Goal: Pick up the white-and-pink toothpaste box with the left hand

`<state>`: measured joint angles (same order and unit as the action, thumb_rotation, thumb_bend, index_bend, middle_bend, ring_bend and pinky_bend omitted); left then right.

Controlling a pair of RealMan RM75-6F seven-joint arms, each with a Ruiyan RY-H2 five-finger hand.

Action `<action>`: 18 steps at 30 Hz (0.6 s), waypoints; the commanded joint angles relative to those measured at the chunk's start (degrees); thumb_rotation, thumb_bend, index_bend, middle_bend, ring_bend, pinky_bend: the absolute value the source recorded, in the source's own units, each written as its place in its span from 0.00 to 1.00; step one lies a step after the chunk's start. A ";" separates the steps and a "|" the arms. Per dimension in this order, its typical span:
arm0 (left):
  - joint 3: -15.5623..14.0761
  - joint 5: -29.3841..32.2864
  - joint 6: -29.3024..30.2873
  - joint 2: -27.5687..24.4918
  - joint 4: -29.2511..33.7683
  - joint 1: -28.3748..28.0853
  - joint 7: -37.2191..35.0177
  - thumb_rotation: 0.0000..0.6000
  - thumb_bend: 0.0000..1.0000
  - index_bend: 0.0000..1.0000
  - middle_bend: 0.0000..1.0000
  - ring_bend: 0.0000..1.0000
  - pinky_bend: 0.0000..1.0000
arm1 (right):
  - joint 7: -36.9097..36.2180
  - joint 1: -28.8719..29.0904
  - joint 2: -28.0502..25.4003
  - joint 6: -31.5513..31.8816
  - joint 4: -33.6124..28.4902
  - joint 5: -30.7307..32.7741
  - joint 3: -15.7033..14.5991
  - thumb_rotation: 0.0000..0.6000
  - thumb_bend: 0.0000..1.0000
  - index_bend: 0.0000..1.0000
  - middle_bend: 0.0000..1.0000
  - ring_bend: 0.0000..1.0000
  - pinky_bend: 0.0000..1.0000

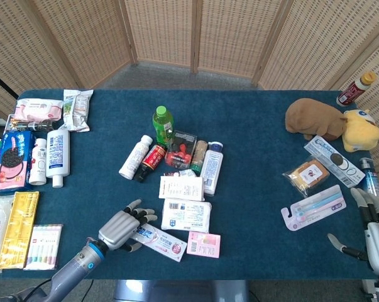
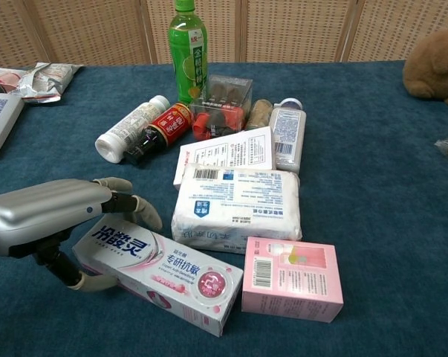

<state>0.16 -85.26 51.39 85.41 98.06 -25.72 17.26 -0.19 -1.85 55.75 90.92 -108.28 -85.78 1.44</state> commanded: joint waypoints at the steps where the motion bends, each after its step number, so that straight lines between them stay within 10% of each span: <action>1: 0.34 1.47 0.46 1.27 -1.10 -0.50 1.50 1.00 0.31 0.53 0.56 0.60 0.43 | -0.25 -0.23 -0.19 0.20 -0.07 -0.20 0.00 0.87 0.20 0.00 0.00 0.00 0.00; 5: 0.79 0.86 5.23 1.11 -1.33 0.97 -0.98 1.00 0.31 0.64 0.69 0.73 0.58 | -0.38 -0.42 -0.41 0.02 -0.19 -0.03 0.00 0.88 0.20 0.00 0.00 0.00 0.00; 18: -1.68 -14.75 28.60 -10.68 0.77 7.52 -27.00 1.00 0.30 0.64 0.69 0.74 0.59 | 0.80 1.09 1.14 -2.63 -0.44 0.65 0.88 0.88 0.20 0.00 0.00 0.00 0.00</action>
<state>-0.49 -95.20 73.80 78.40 98.19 -20.61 -3.94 0.47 -0.96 56.67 88.56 -108.70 -85.31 2.20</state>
